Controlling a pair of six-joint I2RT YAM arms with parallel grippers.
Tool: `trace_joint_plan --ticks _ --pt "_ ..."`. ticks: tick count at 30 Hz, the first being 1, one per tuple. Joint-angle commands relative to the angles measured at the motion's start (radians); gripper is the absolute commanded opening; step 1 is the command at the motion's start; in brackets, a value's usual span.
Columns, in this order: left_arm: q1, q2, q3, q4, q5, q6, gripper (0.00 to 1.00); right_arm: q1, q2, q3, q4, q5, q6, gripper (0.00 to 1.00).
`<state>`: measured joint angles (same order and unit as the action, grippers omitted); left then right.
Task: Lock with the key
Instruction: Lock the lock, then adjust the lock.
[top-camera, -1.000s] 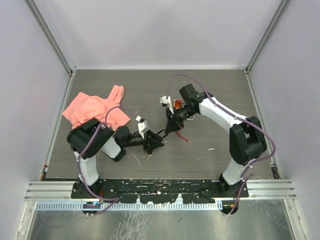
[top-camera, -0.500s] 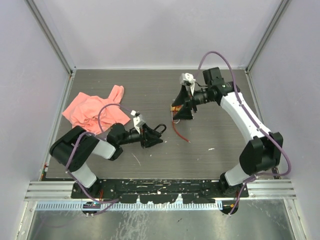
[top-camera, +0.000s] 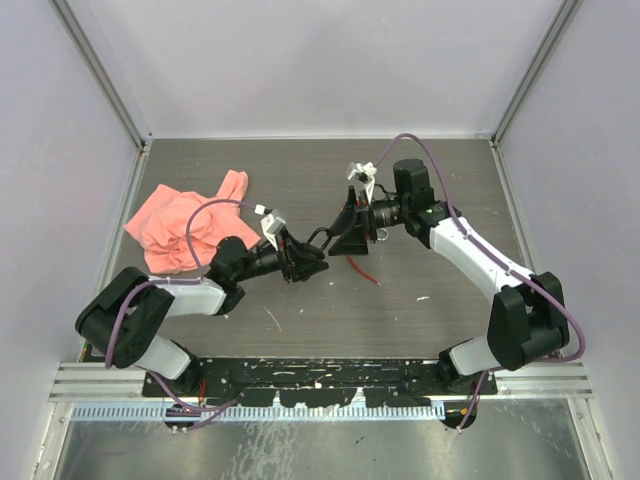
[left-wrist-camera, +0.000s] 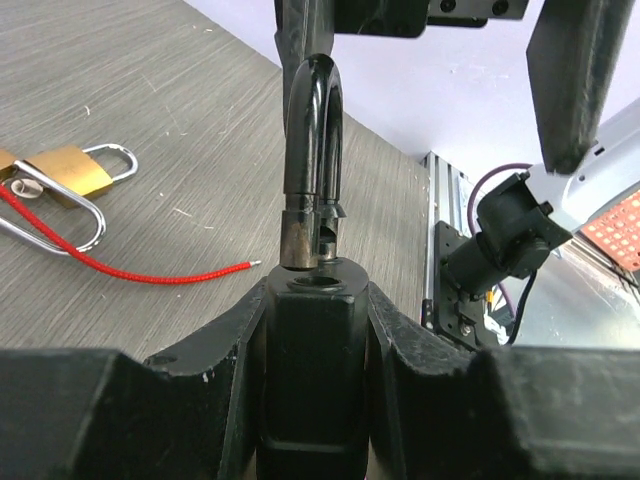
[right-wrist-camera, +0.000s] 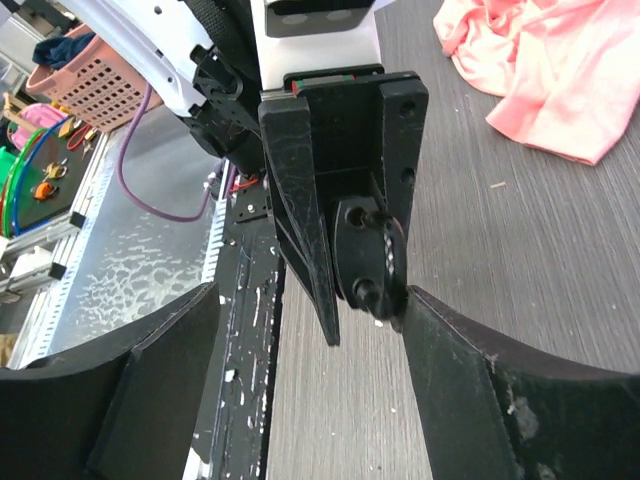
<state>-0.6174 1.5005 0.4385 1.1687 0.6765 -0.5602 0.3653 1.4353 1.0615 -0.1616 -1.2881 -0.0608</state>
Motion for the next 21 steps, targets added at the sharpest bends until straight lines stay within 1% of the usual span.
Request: trace_joint_plan --ticks 1,4,6,7,8,9,11,12,13,14,15,16,18,19,21 --pt "-0.021 -0.102 0.059 -0.019 -0.045 0.027 0.01 0.023 -0.017 0.007 0.145 0.031 0.105 0.77" --pt "-0.033 -0.117 0.068 -0.048 -0.047 0.032 0.01 0.032 -0.021 -0.016 0.221 0.042 0.166 0.74" --pt "-0.042 -0.12 0.075 -0.05 -0.049 0.028 0.01 0.041 -0.025 -0.039 0.302 0.044 0.229 0.71" --pt "-0.045 -0.122 0.08 -0.05 -0.052 0.023 0.01 0.043 -0.026 -0.048 0.337 0.033 0.263 0.64" --pt "-0.048 -0.124 0.084 -0.052 -0.054 0.018 0.02 0.044 -0.024 -0.058 0.377 0.021 0.307 0.51" --pt "-0.048 -0.127 0.086 -0.052 -0.057 0.013 0.02 0.044 -0.023 -0.062 0.411 0.006 0.336 0.34" --pt "-0.048 -0.139 0.088 -0.057 -0.076 0.003 0.04 0.044 -0.022 -0.057 0.435 -0.018 0.357 0.13" --pt "-0.048 -0.147 0.088 -0.074 -0.09 -0.001 0.09 0.043 -0.025 -0.052 0.435 -0.032 0.354 0.07" --pt "-0.048 -0.156 0.088 -0.093 -0.102 -0.003 0.16 0.043 -0.029 -0.047 0.434 -0.039 0.349 0.03" --pt "-0.048 -0.167 0.087 -0.116 -0.105 0.004 0.26 0.04 -0.033 -0.036 0.424 -0.044 0.337 0.02" --pt "-0.048 -0.181 0.082 -0.136 -0.104 0.017 0.38 0.036 -0.037 -0.022 0.391 -0.048 0.306 0.01" --pt "-0.048 -0.198 0.073 -0.159 -0.109 0.038 0.5 0.031 -0.039 0.005 0.304 -0.051 0.256 0.01" --pt "-0.039 -0.253 0.049 -0.221 -0.127 0.088 0.73 0.019 -0.034 0.078 0.098 -0.04 0.088 0.01" --pt "-0.033 -0.291 0.038 -0.263 -0.137 0.116 0.82 0.018 -0.029 0.12 -0.017 -0.022 -0.002 0.01" --pt "-0.011 -0.38 0.029 -0.374 -0.154 0.166 0.96 0.018 -0.011 0.2 -0.237 0.02 -0.2 0.01"
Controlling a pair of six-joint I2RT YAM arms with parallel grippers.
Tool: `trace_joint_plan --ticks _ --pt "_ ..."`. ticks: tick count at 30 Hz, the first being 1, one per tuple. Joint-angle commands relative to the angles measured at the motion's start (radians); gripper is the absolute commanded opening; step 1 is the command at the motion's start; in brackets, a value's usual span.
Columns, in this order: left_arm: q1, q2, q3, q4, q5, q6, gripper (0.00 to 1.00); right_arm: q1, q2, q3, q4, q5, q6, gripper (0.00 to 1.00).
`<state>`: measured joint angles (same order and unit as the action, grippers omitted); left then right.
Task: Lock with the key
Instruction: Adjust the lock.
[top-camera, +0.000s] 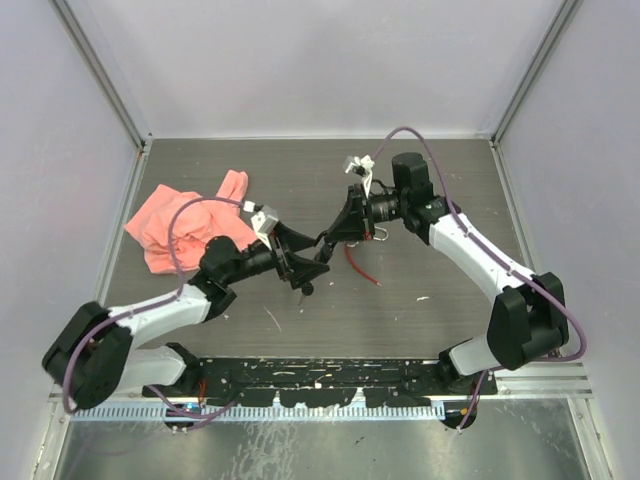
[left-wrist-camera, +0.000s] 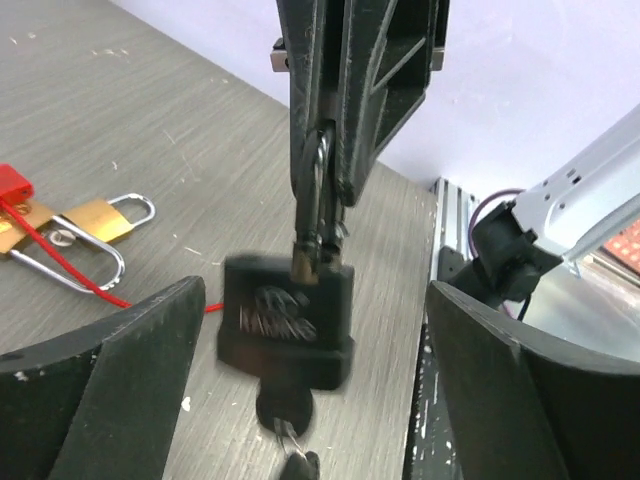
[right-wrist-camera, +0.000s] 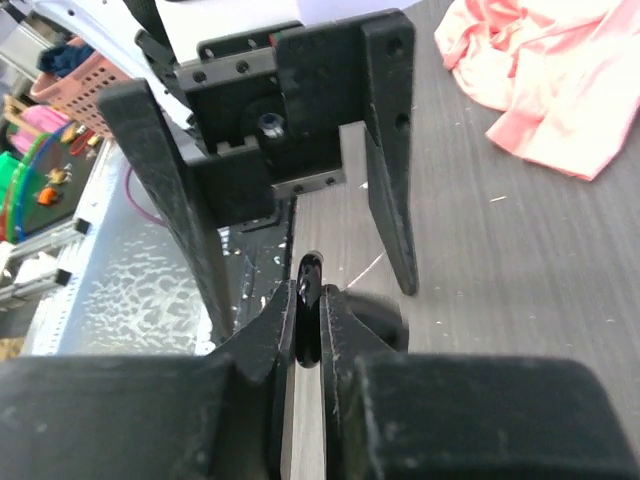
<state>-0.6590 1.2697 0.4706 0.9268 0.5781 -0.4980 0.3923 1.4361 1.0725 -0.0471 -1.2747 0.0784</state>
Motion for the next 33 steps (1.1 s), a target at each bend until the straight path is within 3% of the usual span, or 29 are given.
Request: trace_joint_plan --ticks 1,4,7,9,12,20,28,33 --pt "0.038 -0.189 0.002 -0.204 -0.067 0.13 0.99 -0.01 0.001 0.223 -0.436 0.022 -0.412 0.01" --pt "0.051 -0.271 0.046 -0.411 -0.079 0.204 0.98 -0.01 0.043 0.308 -0.624 0.065 -0.577 0.01" --pt "0.056 -0.288 0.127 -0.609 0.008 0.295 0.98 -0.006 0.079 0.371 -0.754 0.093 -0.686 0.01" --pt "0.06 -0.277 0.174 -0.69 0.044 0.326 0.99 0.002 0.089 0.395 -0.812 0.109 -0.741 0.01" --pt "0.067 -0.247 0.226 -0.742 0.08 0.341 0.92 0.022 0.095 0.413 -0.866 0.138 -0.803 0.01" --pt "0.07 -0.07 0.368 -0.765 0.199 0.288 0.56 0.056 0.121 0.441 -0.928 0.153 -0.857 0.01" --pt "0.07 -0.007 0.366 -0.607 0.313 0.179 0.41 0.069 0.137 0.447 -0.939 0.141 -0.861 0.01" --pt "0.067 0.048 0.367 -0.542 0.355 0.132 0.37 0.081 0.151 0.457 -0.949 0.142 -0.864 0.01"
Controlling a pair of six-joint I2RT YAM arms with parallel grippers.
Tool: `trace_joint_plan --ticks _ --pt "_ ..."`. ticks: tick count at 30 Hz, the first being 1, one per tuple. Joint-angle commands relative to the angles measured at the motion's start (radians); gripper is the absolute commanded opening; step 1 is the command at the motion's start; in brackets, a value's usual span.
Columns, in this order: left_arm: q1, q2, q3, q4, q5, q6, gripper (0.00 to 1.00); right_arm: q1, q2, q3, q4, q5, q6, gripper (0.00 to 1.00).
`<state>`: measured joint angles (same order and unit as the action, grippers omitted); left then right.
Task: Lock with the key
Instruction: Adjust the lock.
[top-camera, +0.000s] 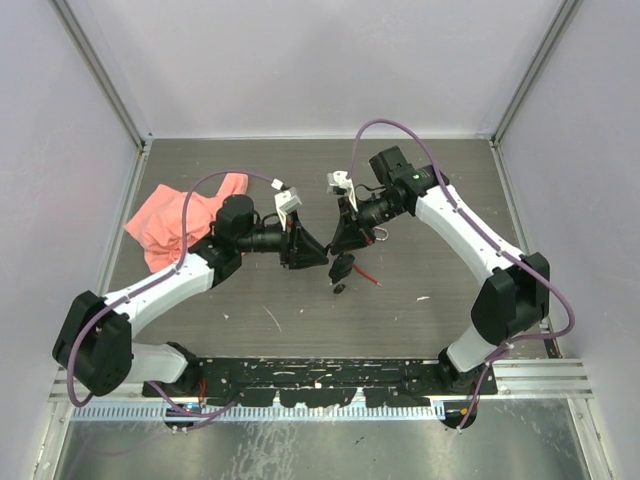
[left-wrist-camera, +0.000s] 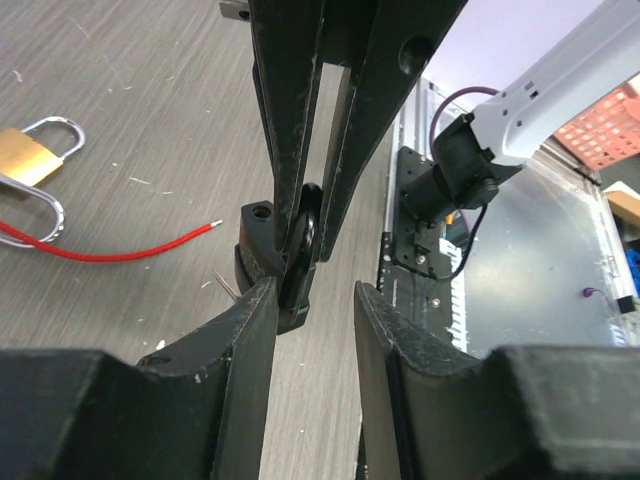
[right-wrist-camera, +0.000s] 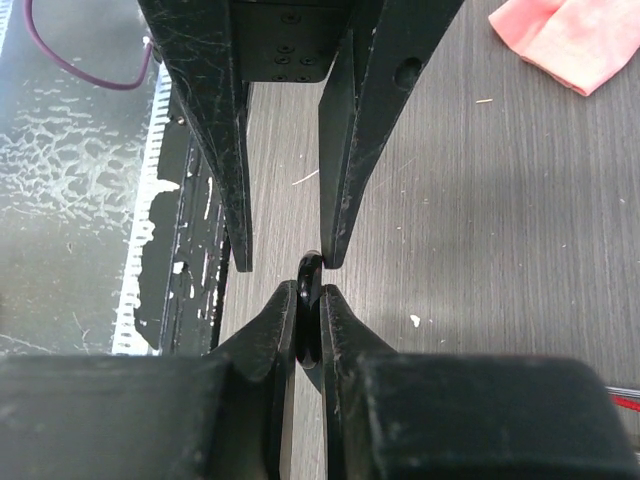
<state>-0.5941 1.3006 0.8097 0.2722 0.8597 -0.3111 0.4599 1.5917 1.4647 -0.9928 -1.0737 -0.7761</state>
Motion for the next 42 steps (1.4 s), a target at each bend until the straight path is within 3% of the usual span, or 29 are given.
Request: trace_joint_plan --ticks 1,13,18,20,21,26,28,35,39,42 --pt "0.002 0.022 0.03 0.113 0.084 -0.053 0.36 0.014 -0.003 0.068 -0.007 -0.062 -0.01 0.01" --pt "0.0 0.042 0.026 0.092 0.122 -0.015 0.25 0.017 0.024 0.096 -0.038 -0.087 -0.014 0.01" --pt "-0.001 0.052 0.027 0.087 0.155 -0.001 0.04 0.019 0.032 0.103 -0.047 -0.092 -0.017 0.02" --pt "-0.001 0.046 0.019 0.103 0.156 -0.001 0.0 0.019 0.036 0.107 -0.052 -0.09 -0.016 0.04" --pt "-0.001 0.039 0.013 0.115 0.148 -0.004 0.0 0.019 0.038 0.109 -0.052 -0.089 -0.014 0.09" --pt "0.0 -0.02 -0.025 0.202 0.062 -0.058 0.0 -0.009 0.026 0.12 -0.035 -0.08 0.025 0.66" --pt "0.002 -0.058 -0.055 0.262 0.002 -0.097 0.0 -0.053 0.002 0.123 0.009 -0.087 0.079 0.76" --pt "0.0 -0.164 -0.171 0.433 -0.493 -0.275 0.0 -0.167 -0.172 -0.004 0.363 -0.017 0.354 0.91" --pt "-0.042 -0.181 -0.158 0.45 -0.766 -0.299 0.0 -0.117 -0.275 -0.265 0.707 0.021 0.502 0.98" --pt "-0.087 -0.175 -0.131 0.449 -0.92 -0.296 0.0 -0.054 -0.276 -0.321 0.778 0.127 0.528 1.0"
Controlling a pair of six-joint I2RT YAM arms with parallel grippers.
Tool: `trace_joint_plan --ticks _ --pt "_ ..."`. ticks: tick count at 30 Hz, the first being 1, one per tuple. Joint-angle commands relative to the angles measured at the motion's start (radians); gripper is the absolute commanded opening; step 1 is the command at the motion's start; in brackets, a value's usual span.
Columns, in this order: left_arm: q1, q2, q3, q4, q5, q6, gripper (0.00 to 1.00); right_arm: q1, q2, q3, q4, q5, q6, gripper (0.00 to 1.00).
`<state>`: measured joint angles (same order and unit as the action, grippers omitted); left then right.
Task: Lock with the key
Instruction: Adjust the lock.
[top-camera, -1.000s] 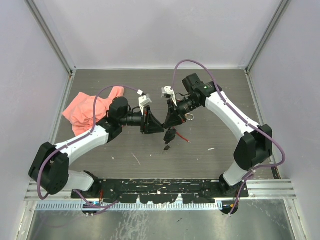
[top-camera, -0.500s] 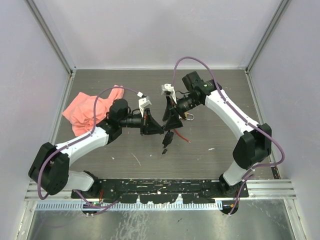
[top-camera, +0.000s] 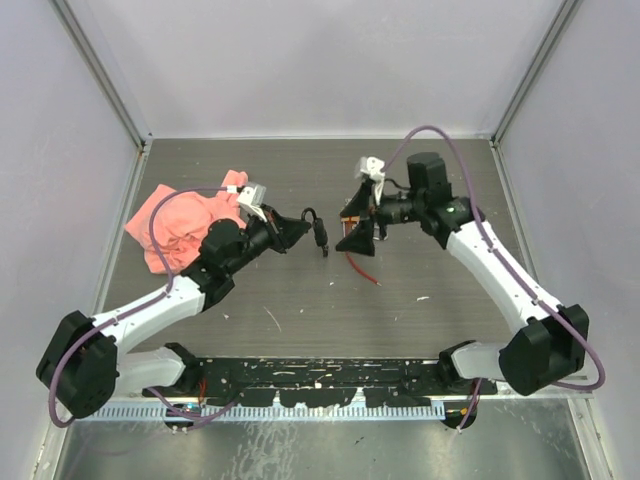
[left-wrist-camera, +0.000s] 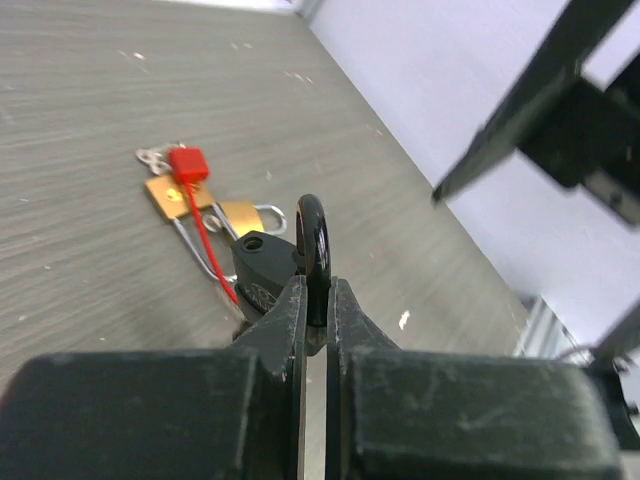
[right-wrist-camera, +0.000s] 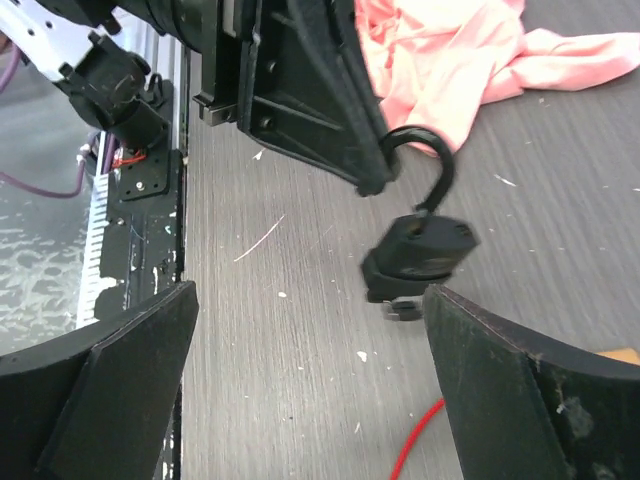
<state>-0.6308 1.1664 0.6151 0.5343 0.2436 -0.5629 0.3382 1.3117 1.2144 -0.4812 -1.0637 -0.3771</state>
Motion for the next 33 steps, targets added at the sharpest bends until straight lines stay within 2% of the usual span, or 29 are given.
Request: trace_joint_plan --ticks 1,6,9,12,17,21,24,28,31,33 --pt "-0.066 -0.035 0.074 0.187 -0.343 -0.045 0.0 0.085 0.006 -0.087 0.309 0.176 0.154 1.0" --pt "-0.151 -0.027 0.11 0.188 -0.525 -0.042 0.0 0.111 0.039 -0.105 0.475 0.318 0.271 1.0" --pt "-0.199 -0.027 0.127 0.189 -0.602 -0.02 0.0 0.16 0.068 -0.103 0.502 0.404 0.265 1.0" --pt "-0.213 -0.019 0.137 0.206 -0.625 -0.027 0.0 0.221 0.091 -0.12 0.526 0.527 0.263 1.0" --pt "-0.22 -0.023 0.139 0.23 -0.647 -0.056 0.0 0.235 0.117 -0.126 0.554 0.674 0.289 0.96" --pt "-0.222 -0.041 0.137 0.232 -0.664 -0.067 0.0 0.236 0.107 -0.146 0.567 0.693 0.292 0.91" --pt "-0.221 -0.04 0.14 0.233 -0.653 -0.089 0.0 0.236 0.098 -0.159 0.596 0.673 0.298 0.72" --pt "-0.222 -0.036 0.138 0.236 -0.633 -0.122 0.0 0.236 0.102 -0.151 0.62 0.603 0.302 0.54" --pt "-0.221 -0.036 0.135 0.234 -0.61 -0.135 0.0 0.236 0.107 -0.126 0.593 0.529 0.278 0.25" --pt "-0.221 -0.045 0.124 0.233 -0.598 -0.136 0.01 0.228 0.093 -0.112 0.552 0.489 0.239 0.13"
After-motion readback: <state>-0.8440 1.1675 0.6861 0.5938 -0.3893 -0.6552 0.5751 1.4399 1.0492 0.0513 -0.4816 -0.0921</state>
